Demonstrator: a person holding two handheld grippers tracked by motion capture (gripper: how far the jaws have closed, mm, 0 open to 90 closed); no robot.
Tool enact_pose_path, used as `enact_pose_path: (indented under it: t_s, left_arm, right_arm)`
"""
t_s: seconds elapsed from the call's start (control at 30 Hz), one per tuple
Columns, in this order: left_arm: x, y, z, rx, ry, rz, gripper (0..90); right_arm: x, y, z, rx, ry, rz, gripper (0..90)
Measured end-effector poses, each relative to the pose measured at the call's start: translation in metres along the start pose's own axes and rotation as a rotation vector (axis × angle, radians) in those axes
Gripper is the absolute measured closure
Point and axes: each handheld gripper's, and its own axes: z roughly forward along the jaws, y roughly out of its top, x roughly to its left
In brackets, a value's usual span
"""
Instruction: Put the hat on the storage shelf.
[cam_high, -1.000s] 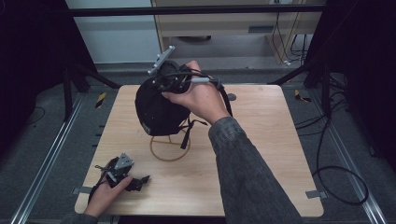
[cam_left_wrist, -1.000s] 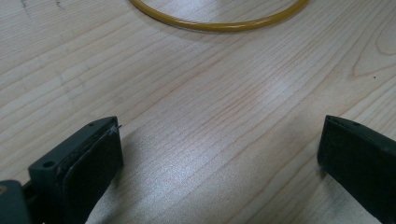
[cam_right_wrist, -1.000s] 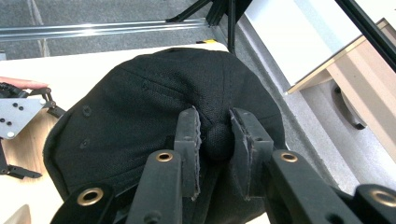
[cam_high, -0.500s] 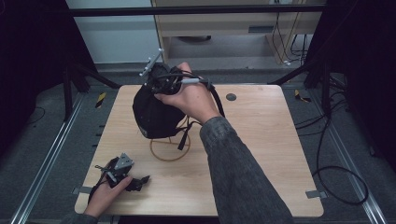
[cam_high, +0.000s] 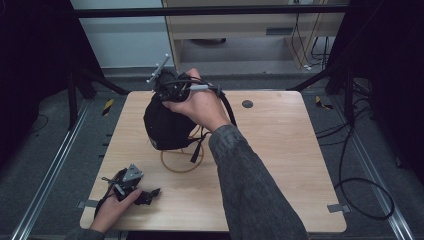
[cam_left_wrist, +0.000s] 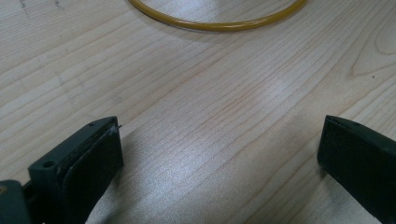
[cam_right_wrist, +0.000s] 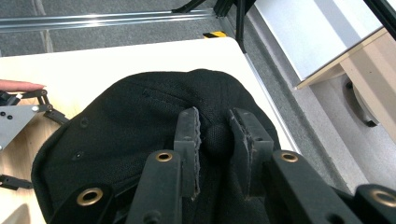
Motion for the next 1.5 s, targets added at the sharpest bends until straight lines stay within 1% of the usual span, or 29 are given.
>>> enact_pose_path:
  t_s: [0.17, 0.27, 0.3, 0.33, 0.4, 0.5, 0.63, 0.67, 0.73, 0.87, 0.9, 1.07, 1.1, 1.17, 1.2, 1.33, 1.37, 1.43, 1.5]
  left_arm:
    - [0.000, 0.000, 0.000, 0.000, -0.001, 0.000, 0.0]
    - [0.000, 0.000, 0.000, 0.000, -0.001, 0.001, 0.0]
    - [0.000, 0.000, 0.000, 0.000, -0.001, 0.001, 0.0]
    - [0.000, 0.000, 0.000, 0.000, -0.001, 0.001, 0.0]
    - [0.000, 0.000, 0.000, 0.001, -0.001, 0.001, 0.0]
    - [0.000, 0.000, 0.000, 0.001, -0.001, 0.001, 0.0]
    - [0.000, 0.000, 0.000, 0.001, -0.001, 0.002, 0.0]
    - [0.000, 0.000, 0.000, 0.000, -0.001, 0.002, 0.0]
    - [0.000, 0.000, 0.000, 0.000, -0.001, 0.001, 0.0]
    - [0.000, 0.000, 0.000, 0.001, -0.002, 0.001, 0.0]
    - [0.000, 0.000, 0.000, 0.001, -0.002, 0.001, 0.0]
    - [0.000, 0.000, 0.000, 0.002, -0.003, 0.004, 0.0]
    - [0.000, 0.000, 0.000, 0.002, -0.003, 0.004, 0.0]
    - [0.000, 0.000, 0.000, 0.002, -0.003, 0.004, 0.0]
    - [0.000, 0.000, 0.000, 0.002, -0.004, 0.002, 0.0]
    - [0.000, 0.000, 0.000, 0.002, -0.003, 0.001, 0.0]
    - [0.000, 0.000, 0.000, 0.002, -0.003, 0.001, 0.0]
    - [0.000, 0.000, 0.000, 0.002, -0.002, 0.002, 0.0]
    - [0.000, 0.000, 0.000, 0.002, -0.002, 0.003, 0.0]
  right_arm:
    - [0.001, 0.001, 0.001, 0.001, 0.008, 0.005, 71.9]
    - [0.002, 0.001, -0.002, -0.014, 0.011, 0.012, 66.4]
    - [0.002, 0.001, -0.002, -0.014, 0.011, 0.012, 66.4]
    - [0.003, 0.001, -0.005, -0.021, 0.007, 0.016, 63.4]
    - [0.004, 0.001, -0.008, -0.025, 0.006, 0.021, 61.3]
    - [0.005, -0.001, -0.012, -0.038, 0.007, 0.020, 61.1]
    - [0.008, -0.010, -0.023, -0.054, 0.009, 0.018, 60.7]
    - [0.008, -0.013, -0.025, -0.057, 0.008, 0.025, 60.7]
    - [0.008, -0.015, -0.027, -0.056, 0.007, 0.024, 60.4]
    - [0.006, -0.025, -0.034, -0.064, 0.004, 0.039, 60.2]
    - [0.005, -0.029, -0.037, -0.074, 0.001, 0.049, 60.3]
    - [0.003, -0.038, -0.043, -0.094, -0.003, 0.063, 60.1]
    - [0.002, -0.043, -0.047, -0.098, -0.011, 0.078, 58.8]
    - [0.001, -0.044, -0.048, -0.100, -0.015, 0.083, 58.3]
    - [0.000, -0.049, -0.050, -0.107, -0.020, 0.099, 57.0]
    - [-0.002, -0.056, -0.054, -0.105, -0.026, 0.113, 55.6]
    - [-0.002, -0.060, -0.056, -0.110, -0.031, 0.122, 54.7]
    - [-0.003, -0.062, -0.057, -0.110, -0.033, 0.124, 54.2]
    - [-0.003, -0.068, -0.060, -0.109, -0.041, 0.130, 52.9]
